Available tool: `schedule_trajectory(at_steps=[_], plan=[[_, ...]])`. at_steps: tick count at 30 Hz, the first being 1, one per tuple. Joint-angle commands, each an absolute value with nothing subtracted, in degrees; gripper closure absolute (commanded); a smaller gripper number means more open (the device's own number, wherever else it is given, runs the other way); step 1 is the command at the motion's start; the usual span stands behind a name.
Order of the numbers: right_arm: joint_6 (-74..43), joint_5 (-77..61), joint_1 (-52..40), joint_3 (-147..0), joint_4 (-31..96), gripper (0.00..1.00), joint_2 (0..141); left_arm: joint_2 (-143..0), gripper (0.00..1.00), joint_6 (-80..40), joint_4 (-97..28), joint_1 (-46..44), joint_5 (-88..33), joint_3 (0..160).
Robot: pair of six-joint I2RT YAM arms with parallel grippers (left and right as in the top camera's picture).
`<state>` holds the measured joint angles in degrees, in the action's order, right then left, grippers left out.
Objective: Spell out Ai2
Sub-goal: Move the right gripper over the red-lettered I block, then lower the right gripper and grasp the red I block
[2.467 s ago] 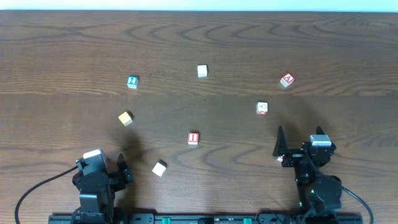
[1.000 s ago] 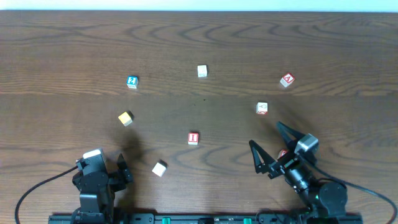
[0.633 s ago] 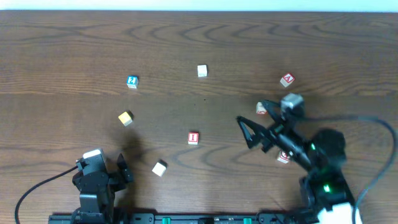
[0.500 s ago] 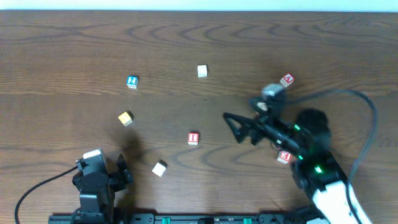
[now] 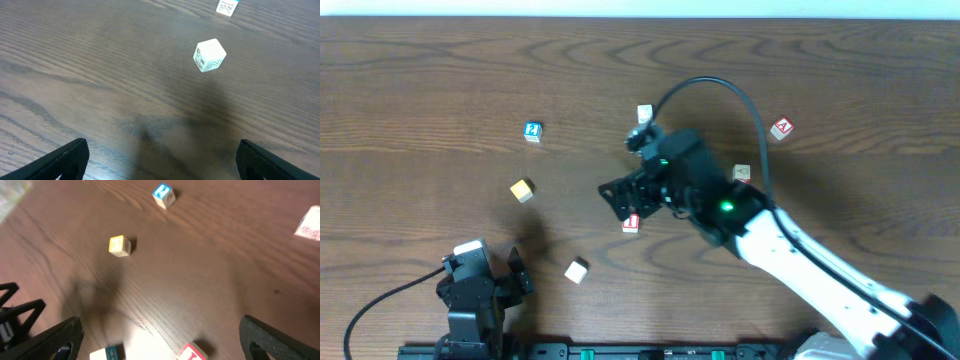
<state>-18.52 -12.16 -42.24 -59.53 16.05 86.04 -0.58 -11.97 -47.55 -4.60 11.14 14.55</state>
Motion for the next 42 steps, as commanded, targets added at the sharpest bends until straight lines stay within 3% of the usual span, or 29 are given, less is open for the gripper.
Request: schedule_trajectory(at_steps=[1,10,34,38,42], plan=[[-24.1,-4.3,-45.8,-63.5,19.0,0.01,90.7,-0.3,0.05,-11.6,-49.5,-4.4,12.2,14.2],[-37.9,4.8,-48.3,-66.5,27.7,0.01,101.7,-0.3,0.05,-11.6,-49.5,-4.4,12.2,14.2],[-37.8,4.5,-48.9,-66.5,27.9,0.01,106.1,-0.3,0.05,-11.6,-49.5,-4.4,12.2,14.2],[-40.5,4.5,-48.9,-66.5,29.2,0.09,106.1,-0.3,0.05,-11.6,-49.5,-4.4,12.2,14.2],[-43.0,4.5,-49.1,-66.5,30.2,0.11,106.1,-0.3,0.05,-11.6,-49.5,-4.4,12.2,14.2]])
